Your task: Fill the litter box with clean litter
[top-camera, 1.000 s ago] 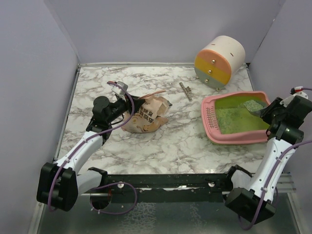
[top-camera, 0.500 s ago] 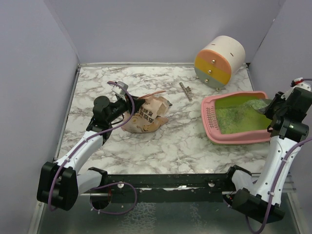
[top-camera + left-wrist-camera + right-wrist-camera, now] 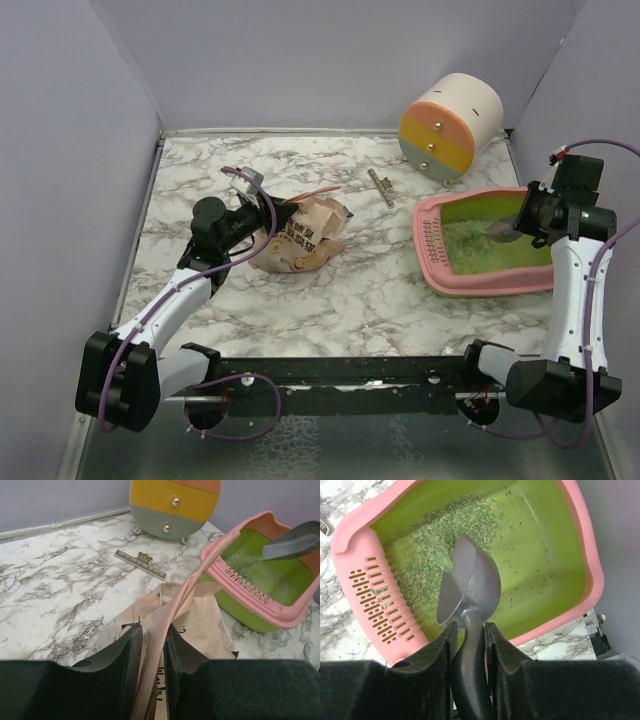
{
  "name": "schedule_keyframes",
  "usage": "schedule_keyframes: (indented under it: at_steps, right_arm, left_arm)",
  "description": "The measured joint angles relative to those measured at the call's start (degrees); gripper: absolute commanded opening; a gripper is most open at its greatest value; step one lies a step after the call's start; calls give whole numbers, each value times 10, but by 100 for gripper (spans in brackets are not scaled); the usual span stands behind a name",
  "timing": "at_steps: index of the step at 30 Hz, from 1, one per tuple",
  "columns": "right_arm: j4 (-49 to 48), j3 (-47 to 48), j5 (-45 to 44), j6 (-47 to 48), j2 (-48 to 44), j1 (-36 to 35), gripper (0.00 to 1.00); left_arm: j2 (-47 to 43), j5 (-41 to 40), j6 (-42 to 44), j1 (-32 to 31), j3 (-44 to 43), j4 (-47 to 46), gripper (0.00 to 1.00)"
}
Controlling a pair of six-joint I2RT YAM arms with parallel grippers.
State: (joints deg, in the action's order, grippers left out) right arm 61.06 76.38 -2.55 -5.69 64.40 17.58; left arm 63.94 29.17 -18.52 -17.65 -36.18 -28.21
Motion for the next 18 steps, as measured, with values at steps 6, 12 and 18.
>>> schedule_keyframes:
  at_steps: [6, 12, 18]
  right_arm:
    - [27, 35, -34, 0, 16, -28, 1]
    - [34, 74, -44, 1, 20, -42, 1]
    - [32, 76, 70, 11, 16, -42, 1]
  left_arm:
    - [0, 0, 0, 0, 0, 0, 26]
    - [1, 0, 0, 0, 0, 0, 16]
    - [1, 2, 3, 0, 0, 2, 0]
